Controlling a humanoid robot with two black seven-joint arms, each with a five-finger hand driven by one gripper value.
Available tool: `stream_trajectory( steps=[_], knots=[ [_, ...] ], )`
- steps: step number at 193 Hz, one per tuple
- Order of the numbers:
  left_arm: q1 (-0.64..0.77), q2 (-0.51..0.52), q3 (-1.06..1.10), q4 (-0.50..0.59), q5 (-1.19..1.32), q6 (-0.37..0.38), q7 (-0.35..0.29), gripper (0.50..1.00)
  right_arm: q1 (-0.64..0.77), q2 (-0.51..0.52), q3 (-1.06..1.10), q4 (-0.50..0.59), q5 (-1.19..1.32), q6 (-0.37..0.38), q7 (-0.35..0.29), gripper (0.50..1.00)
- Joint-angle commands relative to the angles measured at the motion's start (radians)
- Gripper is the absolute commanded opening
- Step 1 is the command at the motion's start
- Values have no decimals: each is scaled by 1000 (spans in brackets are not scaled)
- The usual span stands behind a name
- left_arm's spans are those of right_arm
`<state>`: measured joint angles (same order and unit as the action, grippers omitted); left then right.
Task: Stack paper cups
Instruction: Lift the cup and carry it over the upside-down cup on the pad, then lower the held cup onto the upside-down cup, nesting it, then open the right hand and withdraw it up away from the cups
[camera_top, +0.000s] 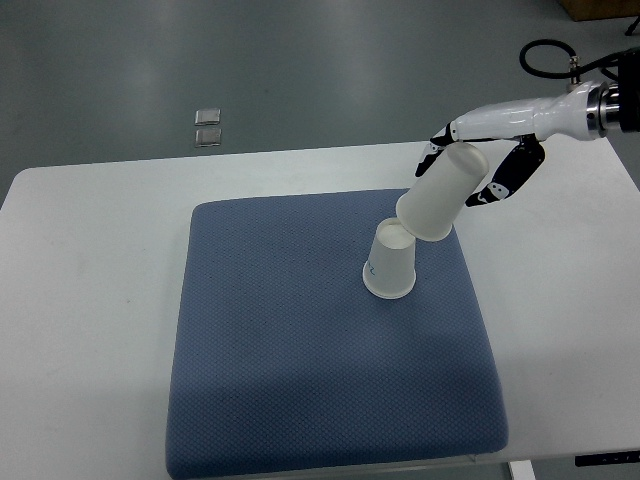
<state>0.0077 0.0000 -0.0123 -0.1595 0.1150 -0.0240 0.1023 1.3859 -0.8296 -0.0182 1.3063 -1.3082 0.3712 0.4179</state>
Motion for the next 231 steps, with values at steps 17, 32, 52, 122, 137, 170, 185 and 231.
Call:
stream_trajectory(
  steps=[17, 32, 52, 122, 137, 170, 185, 231],
  knots=[
    [0, 0, 0, 0, 0, 1, 0, 1000, -1, 53, 6, 1, -5, -3, -51, 705],
    [0, 0, 0, 0, 0, 1, -1, 1000, -4, 72, 6, 1, -8, -8, -67, 705],
    [0, 0, 0, 0, 0, -1, 0, 1000, -7, 81, 6, 1, -8, -6, -70, 705],
    [0, 0, 0, 0, 0, -1, 0, 1000, -24, 112, 4, -9, -37, -3, -71, 707],
    [0, 0, 0, 0, 0, -1, -1, 1000, -25, 118, 4, -12, -40, -3, -71, 707],
    [0, 0, 0, 0, 0, 1, -1, 1000, -36, 126, 4, -15, -52, -8, -71, 717],
    [0, 0, 0, 0, 0, 1, 0, 1000, -41, 133, 4, -22, -54, -11, -91, 738],
    [0, 0, 0, 0, 0, 1, -1, 1000, -50, 147, 7, -24, -48, -14, -100, 811]
  ],
)
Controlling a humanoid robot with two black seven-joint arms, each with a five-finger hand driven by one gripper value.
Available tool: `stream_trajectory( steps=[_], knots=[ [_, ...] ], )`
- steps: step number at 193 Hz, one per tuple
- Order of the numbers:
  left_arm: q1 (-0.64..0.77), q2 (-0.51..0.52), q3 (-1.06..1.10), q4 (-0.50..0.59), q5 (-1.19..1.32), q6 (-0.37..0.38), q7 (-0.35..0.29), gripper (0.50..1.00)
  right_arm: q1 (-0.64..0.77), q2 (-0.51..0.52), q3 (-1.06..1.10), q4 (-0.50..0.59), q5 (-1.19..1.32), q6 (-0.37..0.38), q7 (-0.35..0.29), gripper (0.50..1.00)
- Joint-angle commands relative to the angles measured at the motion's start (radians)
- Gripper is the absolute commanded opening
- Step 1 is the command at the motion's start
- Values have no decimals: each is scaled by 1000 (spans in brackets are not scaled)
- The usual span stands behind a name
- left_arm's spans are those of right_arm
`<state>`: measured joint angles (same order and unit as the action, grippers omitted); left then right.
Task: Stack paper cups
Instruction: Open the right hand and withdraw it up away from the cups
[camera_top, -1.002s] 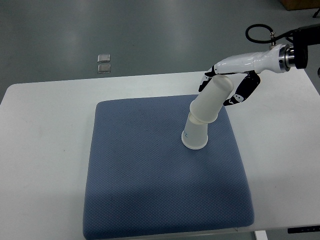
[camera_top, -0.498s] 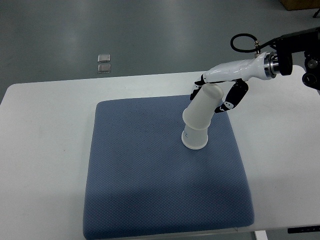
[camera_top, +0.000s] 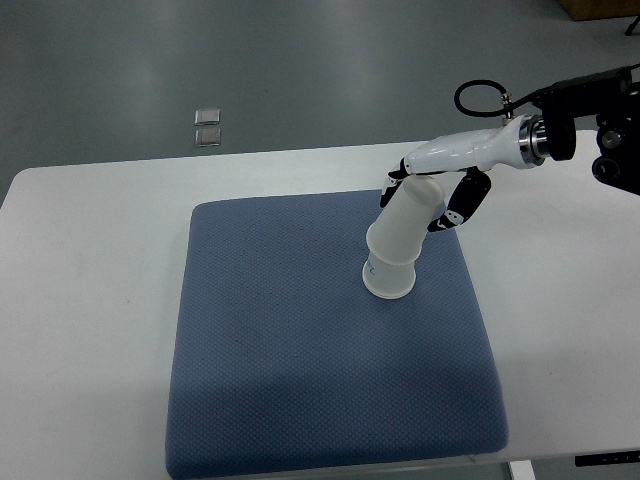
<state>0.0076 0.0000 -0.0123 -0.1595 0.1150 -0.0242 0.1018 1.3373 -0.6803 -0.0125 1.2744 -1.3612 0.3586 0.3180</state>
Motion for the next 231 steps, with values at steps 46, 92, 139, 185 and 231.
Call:
stream_trajectory(
  steps=[46, 92, 139, 185, 231],
  knots=[
    [0, 0, 0, 0, 0, 0, 1, 1000, -10, -2, 20, 6, 11, -26, -2, 899],
    [0, 0, 0, 0, 0, 1, 1, 1000, -52, -5, 108, -15, 21, -27, -1, 903],
    [0, 0, 0, 0, 0, 0, -1, 1000, -230, 8, 377, -153, 250, -36, -1, 901],
    [0, 0, 0, 0, 0, 0, 1, 1000, -380, 130, 532, -322, 652, -35, -7, 901],
    [0, 0, 0, 0, 0, 1, 1, 1000, -457, 222, 536, -460, 1022, -35, -94, 901]
  ],
)
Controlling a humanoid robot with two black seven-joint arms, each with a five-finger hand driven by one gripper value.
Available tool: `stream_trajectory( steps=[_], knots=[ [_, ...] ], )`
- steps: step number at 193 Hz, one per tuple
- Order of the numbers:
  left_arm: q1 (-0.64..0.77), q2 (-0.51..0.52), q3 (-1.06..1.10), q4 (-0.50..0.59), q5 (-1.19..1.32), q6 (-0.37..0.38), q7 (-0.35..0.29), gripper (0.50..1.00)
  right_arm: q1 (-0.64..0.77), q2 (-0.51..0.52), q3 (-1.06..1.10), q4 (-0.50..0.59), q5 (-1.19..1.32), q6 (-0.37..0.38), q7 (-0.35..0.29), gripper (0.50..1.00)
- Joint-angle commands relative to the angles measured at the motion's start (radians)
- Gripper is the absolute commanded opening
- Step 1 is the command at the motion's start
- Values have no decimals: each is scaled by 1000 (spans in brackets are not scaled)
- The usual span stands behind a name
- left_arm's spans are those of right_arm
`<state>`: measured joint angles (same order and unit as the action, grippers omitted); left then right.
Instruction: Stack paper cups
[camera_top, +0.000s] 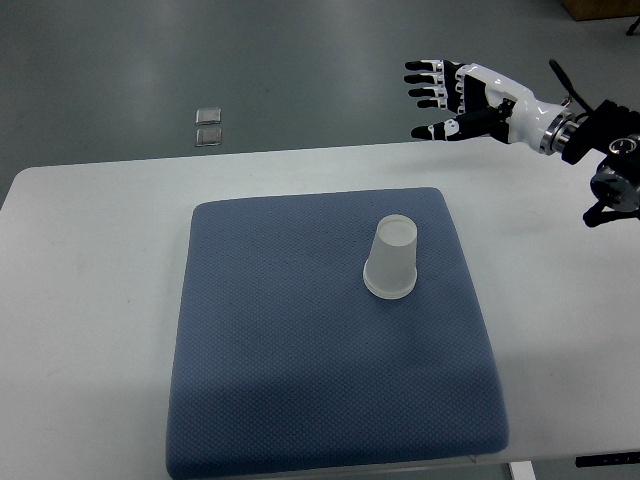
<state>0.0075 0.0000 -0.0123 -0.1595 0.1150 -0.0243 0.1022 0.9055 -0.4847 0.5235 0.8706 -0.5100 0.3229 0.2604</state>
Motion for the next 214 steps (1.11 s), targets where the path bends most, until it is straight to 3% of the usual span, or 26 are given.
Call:
stream_trajectory(
  steps=[1, 44, 67, 214],
  knots=[
    [0, 0, 0, 0, 0, 1, 1, 1000, -25, 26, 0, -56, 171, 1, -36, 901],
    [0, 0, 0, 0, 0, 1, 1, 1000, -37, 29, -7, -104, 487, -2, -207, 901],
    [0, 0, 0, 0, 0, 1, 1, 1000, -37, 31, -11, -131, 573, -1, -263, 901],
    [0, 0, 0, 0, 0, 0, 1, 1000, -82, 49, 4, -157, 570, 16, -263, 924]
  ],
)
